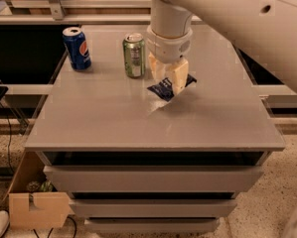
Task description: Pick rxbar blueberry
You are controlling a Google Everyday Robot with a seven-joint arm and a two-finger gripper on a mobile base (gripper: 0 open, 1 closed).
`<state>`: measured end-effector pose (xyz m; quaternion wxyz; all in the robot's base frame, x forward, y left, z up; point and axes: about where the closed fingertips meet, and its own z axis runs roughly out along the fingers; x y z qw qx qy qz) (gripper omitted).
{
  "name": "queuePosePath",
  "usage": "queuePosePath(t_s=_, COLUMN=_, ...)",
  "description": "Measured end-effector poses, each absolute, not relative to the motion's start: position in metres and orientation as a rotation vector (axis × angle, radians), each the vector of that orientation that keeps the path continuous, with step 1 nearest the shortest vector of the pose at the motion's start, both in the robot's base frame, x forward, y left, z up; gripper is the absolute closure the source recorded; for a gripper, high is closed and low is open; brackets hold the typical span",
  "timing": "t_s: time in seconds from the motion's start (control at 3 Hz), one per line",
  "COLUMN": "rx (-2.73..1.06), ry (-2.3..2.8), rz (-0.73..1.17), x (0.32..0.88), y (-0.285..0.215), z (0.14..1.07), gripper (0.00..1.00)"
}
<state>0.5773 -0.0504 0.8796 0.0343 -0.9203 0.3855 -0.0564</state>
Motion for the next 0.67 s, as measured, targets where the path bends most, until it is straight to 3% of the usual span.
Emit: queuePosePath(t_s=0.67, rx=-2.781, ry=1.202, rz=-0.246, x=0.589, y=-0.071, z=0.907, gripper=1.0)
